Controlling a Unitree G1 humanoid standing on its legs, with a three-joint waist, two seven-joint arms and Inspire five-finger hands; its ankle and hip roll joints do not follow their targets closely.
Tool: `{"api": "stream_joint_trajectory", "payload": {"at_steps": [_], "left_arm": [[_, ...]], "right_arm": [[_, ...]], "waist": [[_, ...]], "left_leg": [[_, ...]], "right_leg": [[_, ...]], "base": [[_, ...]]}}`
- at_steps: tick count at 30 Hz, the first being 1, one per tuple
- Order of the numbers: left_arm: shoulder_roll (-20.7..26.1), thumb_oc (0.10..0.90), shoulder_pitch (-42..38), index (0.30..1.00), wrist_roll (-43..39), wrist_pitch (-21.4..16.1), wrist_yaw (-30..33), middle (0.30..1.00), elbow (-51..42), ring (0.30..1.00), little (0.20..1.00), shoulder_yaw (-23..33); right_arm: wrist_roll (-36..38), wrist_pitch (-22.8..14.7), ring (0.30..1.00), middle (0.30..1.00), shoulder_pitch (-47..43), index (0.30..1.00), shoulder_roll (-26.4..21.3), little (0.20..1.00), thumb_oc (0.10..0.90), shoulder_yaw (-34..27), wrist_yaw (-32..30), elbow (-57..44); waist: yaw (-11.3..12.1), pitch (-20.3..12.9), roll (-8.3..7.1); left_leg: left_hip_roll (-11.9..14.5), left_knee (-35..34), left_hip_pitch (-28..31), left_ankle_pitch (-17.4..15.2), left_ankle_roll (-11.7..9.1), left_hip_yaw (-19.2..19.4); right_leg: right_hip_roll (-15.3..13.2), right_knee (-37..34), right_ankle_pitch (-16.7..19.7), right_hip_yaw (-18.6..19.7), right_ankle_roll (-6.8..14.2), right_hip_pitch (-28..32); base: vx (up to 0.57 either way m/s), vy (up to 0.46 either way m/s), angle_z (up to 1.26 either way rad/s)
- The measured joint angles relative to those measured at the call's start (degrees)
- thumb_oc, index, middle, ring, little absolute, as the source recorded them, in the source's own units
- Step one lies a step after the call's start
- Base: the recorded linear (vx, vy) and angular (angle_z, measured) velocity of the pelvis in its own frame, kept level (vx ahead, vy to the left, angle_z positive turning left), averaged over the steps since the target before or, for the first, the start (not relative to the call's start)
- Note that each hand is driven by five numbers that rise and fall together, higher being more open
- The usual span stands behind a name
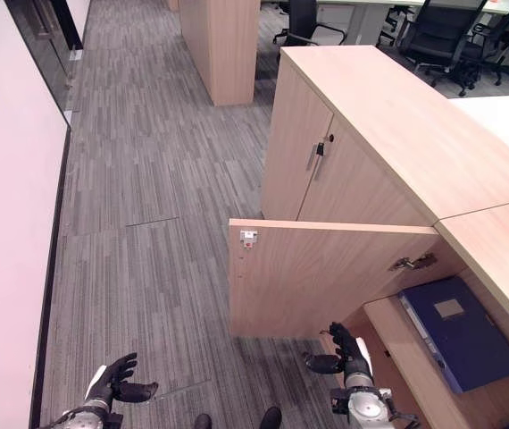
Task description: Put the empty folder in the office cabinet
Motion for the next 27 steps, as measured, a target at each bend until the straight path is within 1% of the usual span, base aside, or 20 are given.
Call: {"api": "stream_joint_trajectory", "payload": {"at_steps": [2,5,6,7,8,9,10,12,14,15,17,18,22,23,24,25,26,27], "left_arm": [[0.05,0.8,-0.13,0.9,-0.04,-0.02,0.27,0.9,-1.32,0.9,0.9,-0.12],[0.18,0.8,-1.25,0.9,-0.11,0.01,0.66,0.9,-1.38,0.9,0.9,-0.13],[0.32,0.8,-3.01,0.9,-1.98,-0.08,0.79,0.9,-2.1,0.9,0.9,-0.16],[0.37,0.8,-3.51,0.9,-2.17,-0.11,0.95,0.9,-2.46,0.9,0.9,-0.12],[1.02,0.8,-4.13,0.9,-2.32,0.0,0.99,0.9,-2.7,0.9,0.9,-0.1],[2.46,0.8,-5.57,0.9,-2.33,0.0,1.18,0.9,-2.7,0.9,0.9,-0.12],[3.3,0.8,-7.25,0.9,-2.34,0.1,1.47,0.9,-2.54,0.9,0.9,-0.14],[6.96,0.8,-13.19,0.9,-4.56,0.73,2.54,0.9,-1.62,0.9,0.9,-0.62],[8.61,0.8,-16.81,0.9,-4.93,0.14,3.31,0.9,-1.65,0.9,0.9,-0.61],[9.21,0.8,-18.31,0.9,-5.91,0.1,3.37,0.9,-1.3,0.9,0.9,-0.88],[11.03,0.8,-23.28,0.9,-6.76,0.1,3.64,0.9,0.45,0.9,0.9,-2.82],[11.46,0.8,-23.96,0.9,-6.75,-0.06,3.64,0.9,0.35,0.9,0.9,-3.3],[11.35,0.8,-26.17,0.9,-6.75,-0.1,3.53,0.9,0.55,0.9,0.9,-5.1],[11.14,0.8,-27.84,0.9,-6.78,0.08,3.72,0.9,2.01,0.9,0.9,-7.04],[11.28,0.8,-28.98,0.9,-6.76,0.1,3.65,0.9,3.12,0.9,0.9,-8.69],[11.21,0.8,-29.92,0.9,-6.7,0.1,3.49,0.9,3.77,0.9,0.9,-9.54],[11.15,0.8,-30.04,0.9,-6.7,0.09,3.52,0.9,3.75,0.9,0.9,-9.67],[10.85,0.8,-30.28,0.9,-6.72,0.09,3.51,0.9,3.89,0.9,0.9,-9.73]], "right_arm": [[-0.02,0.17,0.9,0.9,0.92,0.9,1.33,0.9,0.8,0.8,0.11,2.11],[-0.28,-0.05,0.9,0.9,1.65,0.9,2.65,0.9,0.8,2.36,0.65,6.44],[-1.78,1.22,0.9,0.9,2.0,0.9,3.14,0.9,0.8,3.25,0.9,10.61],[-2.31,1.83,0.9,0.9,3.11,0.9,3.13,0.9,0.8,3.27,0.99,10.74],[-3.92,1.69,0.9,0.9,4.28,0.9,2.83,0.9,0.8,4.39,0.99,11.48],[-4.72,1.56,0.9,0.9,4.13,0.9,2.78,0.9,0.8,4.7,1.0,12.35],[-4.71,1.27,0.9,0.9,4.44,0.9,2.81,0.9,0.8,4.46,1.02,13.06],[-4.86,1.0,0.9,0.9,3.63,0.9,2.88,0.9,0.8,4.5,1.42,14.25],[-5.33,1.27,0.9,0.9,2.83,0.9,2.47,0.9,0.8,4.48,1.47,15.42],[-6.01,1.35,0.9,0.9,3.31,0.9,2.29,0.9,0.8,4.7,1.55,15.53],[-6.91,1.53,0.9,0.9,3.34,0.9,1.98,0.9,0.8,4.74,1.77,15.61],[-6.91,1.69,0.9,0.9,3.24,0.9,1.85,0.9,0.8,4.75,1.83,15.6],[-6.91,1.88,0.9,0.9,3.62,0.9,1.55,0.9,0.8,4.94,2.33,15.59],[-6.92,1.89,0.9,0.9,3.93,0.9,1.52,0.9,0.8,4.97,2.51,15.61],[-6.91,1.94,0.9,0.9,3.91,0.9,1.52,0.9,0.8,5.01,2.6,15.82],[-6.92,2.01,0.9,0.9,3.77,0.9,1.53,0.9,0.8,5.38,2.65,16.5],[-6.92,2.04,0.9,0.9,3.26,0.9,1.53,0.9,0.8,5.39,2.67,16.49],[-6.92,2.05,0.9,0.9,2.93,0.9,1.53,0.9,0.8,5.46,2.67,16.59]], "waist": [[-0.32,-0.03,0.03],[-1.07,-0.16,0.17],[-1.18,-0.43,0.53],[-1.3,-0.57,0.73],[-2.65,-0.99,0.73],[-2.82,-1.16,0.72],[-3.99,-1.23,0.7],[-4.23,-1.69,0.48],[-5.08,-2.43,0.52],[-5.69,-2.66,0.37],[-5.82,-2.97,-0.08],[-5.55,-3.04,-0.18],[-6.76,-3.23,-0.69],[-7.33,-3.44,-1.03],[-7.19,-3.55,-1.2],[-7.76,-3.76,-1.56],[-7.7,-3.84,-1.68],[-8.8,-3.87,-1.89]], "left_leg": [[-0.01,0.02,0.34,0.33,0.51,0.35],[0.01,0.02,0.81,0.29,0.46,1.27],[-0.02,-0.2,0.79,0.2,0.36,1.41],[-0.01,-0.22,0.83,0.02,0.23,1.73],[0.01,-0.01,1.04,0.12,0.37,2.28],[0.14,-0.22,0.97,0.07,0.28,2.9],[0.12,-0.18,1.02,-0.09,0.05,3.16],[0.41,-0.25,1.24,-0.21,-0.01,4.33],[0.39,-0.25,1.16,-0.28,0.0,4.4],[0.37,-0.25,1.47,-0.21,0.02,4.58],[0.46,-0.26,1.55,-0.21,0.01,5.0],[0.52,-0.26,1.62,-0.1,0.2,5.53],[0.5,-0.26,1.75,-0.15,0.44,6.01],[0.49,-0.25,1.76,-0.17,0.43,6.62],[0.52,-0.24,1.65,-0.16,0.44,6.79],[0.5,-0.24,1.58,-0.18,0.45,7.25],[0.52,-0.25,1.56,-0.21,0.48,7.41],[0.5,-0.25,1.65,-0.25,0.52,7.76]], "right_leg": [[-0.01,-0.01,0.04,0.21,-0.04,0.02],[-0.02,-0.02,0.11,0.78,-0.1,0.08],[-0.08,0.0,0.11,1.11,-0.05,0.03],[-0.05,-0.02,0.03,1.62,0.05,0.03],[0.04,-0.03,0.03,2.11,0.04,-0.25],[0.1,-0.02,0.19,2.56,0.04,-0.58],[0.14,-0.05,0.3,2.78,0.2,-0.69],[0.3,-0.12,0.65,3.61,0.35,-0.84],[0.31,-0.04,0.69,3.63,0.4,-0.84],[0.37,-0.04,0.76,3.77,0.4,-0.93],[0.46,-0.04,0.92,4.12,0.22,-0.99],[0.48,-0.03,0.95,4.39,0.25,-1.0],[0.55,-0.02,1.06,5.12,0.2,-1.17],[0.6,-0.01,1.22,5.41,0.03,-1.4],[0.6,-0.01,1.28,5.49,0.0,-1.57],[0.67,-0.01,1.49,5.68,-0.16,-1.95],[0.68,-0.01,1.5,5.87,-0.15,-2.07],[0.73,-0.01,1.56,6.29,-0.09,-2.1]], "base": [[0.01,-0.005,-0.06],[0.01,-0.003,-0.16],[0.01,-0.01,-0.2],[0.01,-0.009,-0.17],[0.04,-0.003,-0.27],[0.05,0.004,-0.21],[0.05,0.008,-0.24],[0.02,0.008,-0.27],[0.03,0.006,-0.12],[0.04,0.011,-0.02],[0.05,0.014,-0.09],[0.03,0.007,-0.14],[0.01,0.009,-0.11],[0.03,0.016,-0.08],[0.02,0.012,-0.15],[0.01,0.021,-0.17],[0.01,0.024,-0.19],[0.0,0.024,-0.13]]}}
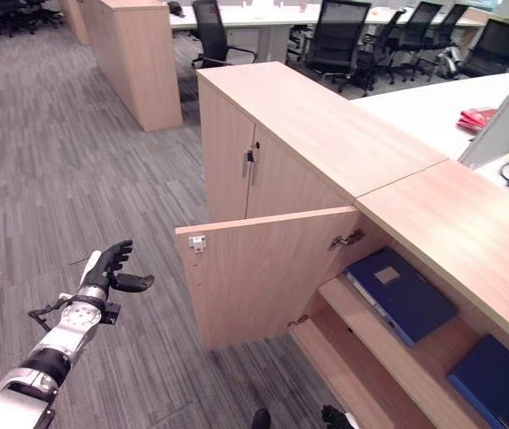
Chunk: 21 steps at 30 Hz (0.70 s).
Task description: Put the empty folder in the office cabinet
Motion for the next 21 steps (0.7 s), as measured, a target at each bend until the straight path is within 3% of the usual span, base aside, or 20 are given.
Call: {"api": "stream_joint_trajectory", "payload": {"at_steps": [8,11,21], "left_arm": [[-4.99,0.8,-1.03,0.9,-0.67,0.0,0.06,0.9,-0.29,0.9,0.9,-1.82],[-6.79,0.8,-0.75,0.9,-2.25,0.31,0.81,0.9,-0.32,0.9,0.9,-3.39],[-10.85,0.8,6.66,0.9,-4.47,1.09,-1.47,0.9,-11.31,0.9,0.9,-7.06]], "right_arm": [[0.0,0.38,0.9,0.9,0.17,0.9,0.1,0.9,0.8,0.01,-0.12,1.22],[-0.01,0.42,0.9,0.9,-0.15,0.9,0.2,0.9,0.8,0.08,-0.1,2.48],[0.0,0.62,0.9,0.9,-1.47,0.9,0.77,0.9,0.8,-0.04,-0.38,3.38]], "waist": [[-0.73,0.04,-0.13],[0.08,0.1,-0.14],[1.4,0.51,0.05]], "left_leg": [[0.05,-0.01,0.25,-0.14,0.06,1.26],[0.05,-0.01,0.23,-0.12,0.07,1.2],[0.0,0.0,0.17,-0.12,0.08,0.32]], "right_leg": [[0.1,-0.02,0.08,1.25,0.19,-0.27],[0.09,-0.02,0.1,1.34,0.21,-0.26],[-0.05,-0.03,0.05,0.4,0.25,0.07]], "base": [[0.0,0.008,-0.07],[0.0,0.0,0.0],[-0.02,-0.005,0.04]]}}
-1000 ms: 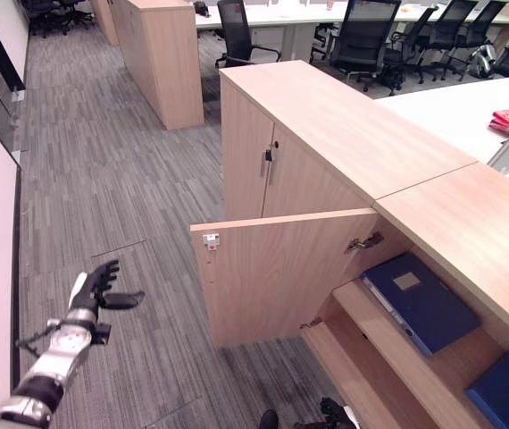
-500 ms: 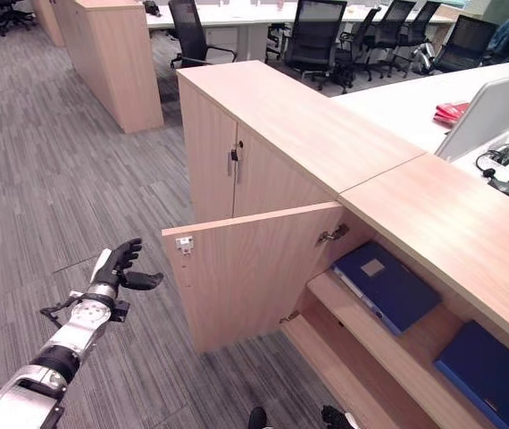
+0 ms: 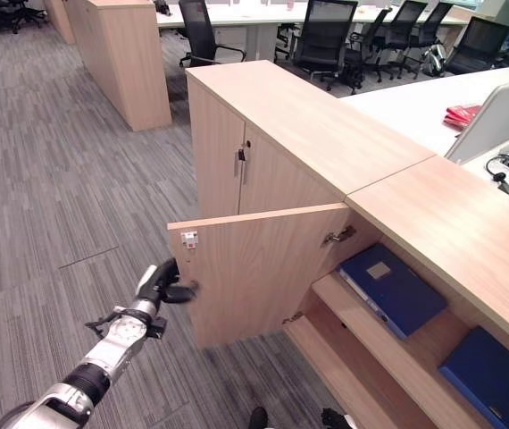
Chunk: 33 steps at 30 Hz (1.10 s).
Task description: Put the empty folder in the office cabinet
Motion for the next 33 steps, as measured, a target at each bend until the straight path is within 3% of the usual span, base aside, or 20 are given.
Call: {"api": "stream_joint_trajectory", "payload": {"at_steps": [6,17,24,31,32,33], "left_arm": [[0.94,0.8,4.01,0.9,0.17,0.02,-3.85,0.9,-7.17,0.9,0.9,-2.1],[2.97,0.8,5.21,0.9,0.73,0.03,-7.5,0.9,-11.09,0.9,0.9,-4.21],[9.42,0.8,11.69,0.9,-0.15,0.53,-11.54,0.9,-26.01,0.9,0.9,-4.37],[12.16,0.8,18.37,0.9,-9.48,1.16,-17.67,0.9,-33.8,0.9,0.9,-2.85],[12.81,0.8,19.95,0.9,-11.69,1.07,-17.67,0.9,-35.36,0.9,0.9,-0.28],[12.95,0.8,19.73,0.9,-12.52,1.17,-17.67,0.9,-35.36,0.9,0.9,0.42]], "right_arm": [[0.0,0.01,0.9,0.9,-0.17,0.9,-0.13,0.9,0.8,-0.79,-0.62,0.04],[0.0,-0.03,0.9,0.9,-2.28,0.9,-0.37,0.9,0.8,-1.18,-1.01,1.75],[0.06,-0.09,0.9,0.9,-2.77,0.9,-1.34,0.9,0.8,-1.33,-1.17,1.7],[0.6,-0.48,0.9,0.9,-3.33,0.9,-1.7,0.9,0.8,-3.58,-0.81,0.64],[1.53,-0.41,0.9,0.9,-6.87,0.9,-2.04,0.9,0.8,-3.87,-0.77,0.02],[2.21,-0.41,0.9,0.9,-8.08,0.9,-2.11,0.9,0.8,-4.13,-0.76,-0.05]], "waist": [[1.95,1.6,0.55],[2.24,2.5,1.39],[3.55,4.3,2.92],[5.01,5.36,4.48],[5.38,6.67,5.87],[5.41,7.21,6.85]], "left_leg": [[-0.23,0.0,0.04,0.04,0.02,-1.8],[-0.58,0.01,-0.19,0.1,0.13,-3.98],[-0.57,0.21,-0.31,0.1,0.13,-3.89],[-1.05,0.25,-1.18,0.09,0.14,-2.18],[-0.14,0.26,-2.77,0.59,1.24,3.02],[0.32,0.44,-3.33,0.65,1.57,4.38]], "right_leg": [[-0.4,0.0,-0.43,-1.65,0.36,0.98],[-0.85,0.0,-0.58,-3.65,0.28,1.64],[-0.83,0.0,-0.61,-3.8,0.19,1.55],[-1.05,0.47,-0.05,-1.64,0.3,-0.95],[-1.77,1.04,-0.29,0.03,3.89,-4.17],[-2.55,2.71,-1.02,-1.45,4.9,-5.3]], "base": [[-0.02,-0.006,0.16],[-0.01,-0.018,0.09],[0.0,-0.005,0.01],[-0.15,0.007,-0.21],[-0.35,-0.067,-1.15],[-0.28,-0.036,-1.32]]}}
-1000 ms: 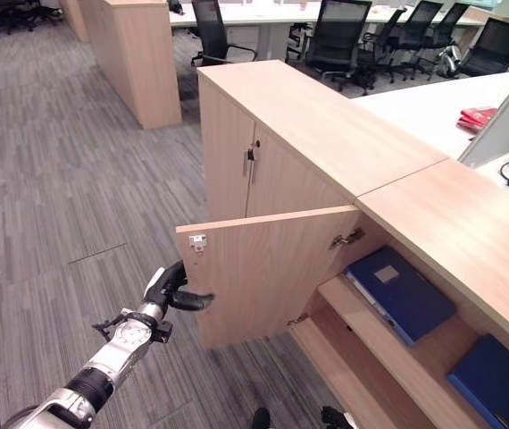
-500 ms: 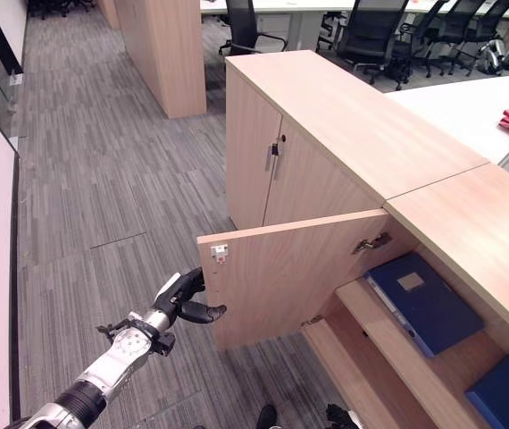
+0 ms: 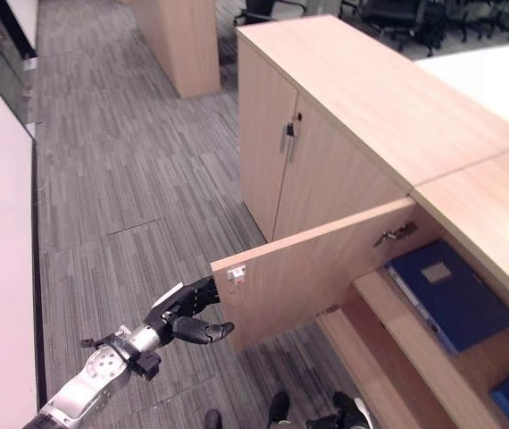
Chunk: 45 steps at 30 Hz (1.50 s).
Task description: Put the empty folder in the office cabinet
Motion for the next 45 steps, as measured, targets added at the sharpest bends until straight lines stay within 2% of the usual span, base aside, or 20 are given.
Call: {"api": "stream_joint_trajectory", "payload": {"at_steps": [3,7,11,13,18,19,20,21,24,25,27,28,29,30,31,32,33,35,38,45], "left_arm": [[1.29,0.8,1.3,0.9,-1.08,0.05,0.09,0.9,-1.49,0.9,0.9,3.53],[2.54,0.8,6.04,0.9,-3.34,0.03,1.51,0.9,-1.82,0.9,0.9,9.53],[0.05,0.8,13.64,0.9,-3.35,0.12,6.0,0.9,0.3,0.9,0.9,17.88],[-0.06,0.8,16.11,0.9,-3.35,0.57,7.59,0.9,1.75,0.9,0.9,19.13],[-0.39,0.8,17.8,0.9,-3.39,1.19,8.39,0.9,2.29,0.9,0.9,20.04],[-1.07,0.8,18.78,0.9,-3.66,1.13,8.8,0.9,2.0,0.9,0.9,20.11],[0.67,0.8,20.7,0.9,-4.94,1.22,8.94,0.9,1.82,0.9,0.9,19.78],[-0.11,0.8,20.43,0.9,-4.95,1.44,8.94,0.9,2.51,0.9,0.9,19.28],[-3.21,0.8,23.15,0.9,-5.21,2.2,9.17,0.9,3.25,0.9,0.9,18.06],[-5.17,0.8,24.57,0.9,-5.13,2.35,9.14,0.9,3.07,0.9,0.9,17.45],[-6.74,0.8,23.45,0.9,-5.13,2.31,8.86,0.9,3.06,0.9,0.9,14.22],[-7.61,0.8,21.69,0.9,-5.08,2.31,8.08,0.9,2.51,0.9,0.9,12.12],[-7.78,0.8,19.74,0.9,-4.99,2.24,6.75,0.9,1.24,0.9,0.9,11.35],[-7.6,0.8,19.63,0.9,-4.99,2.21,6.52,0.9,-0.87,0.9,0.9,11.15],[-7.32,0.8,19.95,0.9,-5.0,2.11,6.54,0.9,-1.9,0.9,0.9,11.28],[-8.82,0.8,17.61,0.9,-5.02,2.25,6.48,0.9,-0.8,0.9,0.9,10.76],[-8.59,0.8,16.62,0.9,-5.04,2.27,6.11,0.9,-0.99,0.9,0.9,9.99],[-8.82,0.8,13.84,0.9,-4.92,2.25,3.84,0.9,-2.6,0.9,0.9,10.07],[-10.68,0.8,11.28,0.9,-4.96,2.17,3.61,0.9,-4.95,0.9,0.9,10.08],[-12.94,0.8,4.61,0.9,-4.87,2.16,2.66,0.9,-5.87,0.9,0.9,6.76]], "right_arm": [[0.39,0.14,0.9,0.9,-4.4,0.9,-0.28,0.9,0.8,-0.61,0.02,-0.86],[0.34,0.15,0.9,0.9,-5.55,0.9,0.36,0.9,0.8,1.42,-0.12,-0.51],[0.22,-1.4,0.9,0.9,-5.8,0.9,0.91,0.9,0.8,3.26,-0.35,-1.08],[0.07,-0.45,0.9,0.9,-3.75,0.9,0.11,0.9,0.8,3.31,-0.37,-0.3],[-0.69,0.89,0.9,0.9,-1.23,0.9,-1.92,0.9,0.8,3.53,-0.06,4.5],[-1.17,1.78,0.9,0.9,-2.13,0.9,-1.48,0.9,0.8,2.65,-0.02,6.68],[-1.1,1.83,0.9,0.9,-1.18,0.9,0.21,0.9,0.8,2.62,0.18,7.7],[-1.11,1.67,0.9,0.9,-1.17,0.9,-0.19,0.9,0.8,2.86,0.25,7.91],[-1.25,1.26,0.9,0.9,-5.44,0.9,-0.31,0.9,0.8,3.96,0.7,9.52],[-1.34,1.27,0.9,0.9,-6.25,0.9,-0.98,0.9,0.8,5.11,0.88,8.05],[-1.54,1.08,0.9,0.9,-8.2,0.9,-0.91,0.9,0.8,4.77,0.89,7.3],[-1.51,1.2,0.9,0.9,-8.71,0.9,-2.07,0.9,0.8,4.42,0.93,7.33],[-1.62,1.68,0.9,0.9,-10.13,0.9,-1.53,0.9,0.8,4.2,1.01,8.08],[-1.73,2.72,0.9,0.9,-11.49,0.9,0.69,0.9,0.8,4.39,1.23,9.29],[-1.81,2.73,0.9,0.9,-10.81,0.9,2.24,0.9,0.8,4.47,1.54,9.43],[-2.08,1.7,0.9,0.9,-9.33,0.9,3.15,0.9,0.8,4.92,1.78,8.02],[-2.13,1.35,0.9,0.9,-10.09,0.9,2.86,0.9,0.8,4.89,1.67,7.69],[-2.14,1.58,0.9,0.9,-9.19,0.9,2.3,0.9,0.8,4.3,1.55,6.6],[-2.14,2.7,0.9,0.9,-5.15,0.9,0.97,0.9,0.8,4.19,1.49,6.12],[-1.07,2.76,0.9,0.9,-2.31,0.9,0.2,0.9,0.8,3.42,1.12,5.29]], "waist": [[1.86,1.59,3.15],[5.34,1.6,0.72],[5.84,1.2,-0.29],[5.52,-0.77,1.11],[4.34,-1.59,2.47],[6.1,-1.82,3.26],[5.31,-3.21,-0.77],[4.89,-3.41,-0.26],[6.08,-3.17,0.23],[6.12,-3.18,0.17],[5.77,-3.01,0.77],[6.29,-3.02,3.39],[8.09,-1.47,4.61],[9.71,-0.1,2.23],[10.15,-0.51,-0.01],[7.38,-1.52,-2.13],[7.21,-1.83,-0.08],[5.85,-1.54,2.45],[2.34,-1.68,4.34],[-1.94,-1.97,4.59]], "left_leg": [[2.56,0.52,-1.74,0.26,0.87,6.85],[4.06,0.32,0.0,1.01,-0.63,13.98],[7.77,5.66,1.08,1.09,-1.88,18.91],[10.86,4.6,2.51,-0.03,-4.72,19.53],[13.33,3.56,3.06,0.02,-10.68,23.84],[15.29,4.63,3.1,-0.48,-9.45,27.59],[11.6,5.54,3.89,-1.29,-9.52,27.96],[11.35,5.81,4.15,-1.27,-9.39,27.4],[8.69,12.78,1.56,-1.49,-4.71,4.49],[4.69,13.2,0.33,-4.84,-3.67,-7.38],[-1.42,4.03,1.57,-5.95,-3.0,-13.07],[-1.1,2.21,1.27,-7.7,-1.57,-13.06],[0.03,2.01,1.96,-2.96,-2.22,-11.79],[-0.09,4.58,1.75,-3.33,-2.69,-8.04],[-2.12,4.87,2.1,-4.94,-2.45,-7.84],[-5.11,8.88,0.3,-7.27,-2.33,-12.41],[-4.11,7.65,-0.09,-6.85,-1.22,-14.49],[-0.7,4.94,-0.09,-3.72,-0.38,-7.98],[0.08,4.63,0.84,-2.77,-1.58,-7.48],[1.78,1.16,3.39,0.85,-2.96,-6.56]], "right_leg": [[-7.58,12.94,-3.45,-5.49,3.39,-3.76],[-11.3,15.17,-6.02,-13.3,2.4,3.17],[-5.38,7.09,-5.07,-10.33,-3.66,4.8],[-0.55,1.31,-3.37,-7.27,-4.08,6.06],[2.04,-0.61,-4.72,-6.11,-3.11,3.98],[1.65,11.33,-8.46,-3.41,-5.26,-0.37],[-2.81,22.14,-15.76,-0.73,-4.97,-3.18],[-2.38,22.04,-15.72,-0.35,-6.07,-3.06],[1.48,15.43,-10.2,11.16,-7.2,-3.67],[2.08,9.73,-5.53,16.84,-6.69,-3.03],[2.32,4.2,-5.03,19.72,-5.68,-4.42],[4.25,3.74,-4.82,17.67,-4.44,-4.4],[5.66,11.13,-5.31,15.03,-4.6,-6.68],[4.82,24.62,-10.49,12.68,-8.35,-9.49],[4.52,29.15,-12.9,13.17,-6.99,-10.02],[5.98,21.97,-12.1,16.55,-7.14,-8.24],[7.7,18.0,-11.44,16.39,-5.3,-7.64],[6.5,22.89,-13.63,14.82,-4.57,-6.88],[3.71,15.92,-12.41,11.84,-3.09,-0.07],[5.92,7.96,-7.48,10.64,-5.63,3.65]], "base": [[-0.25,-0.018,-0.99],[-0.18,-0.134,-1.04],[-0.11,-0.248,-1.14],[-0.07,-0.153,-0.8],[-0.05,-0.193,-0.54],[-0.08,-0.184,-1.0],[-0.09,-0.15,-0.8],[-0.1,-0.204,-0.86],[0.02,-0.132,-1.3],[0.02,-0.039,-1.53],[0.04,-0.036,-1.36],[0.06,-0.02,-1.24],[0.06,-0.018,-1.52],[0.02,-0.005,-1.65],[0.03,-0.021,-1.58],[0.05,-0.011,-1.38],[0.07,0.005,-1.51],[0.11,0.028,-1.48],[0.07,0.025,-0.72],[0.04,0.041,-0.04]]}}
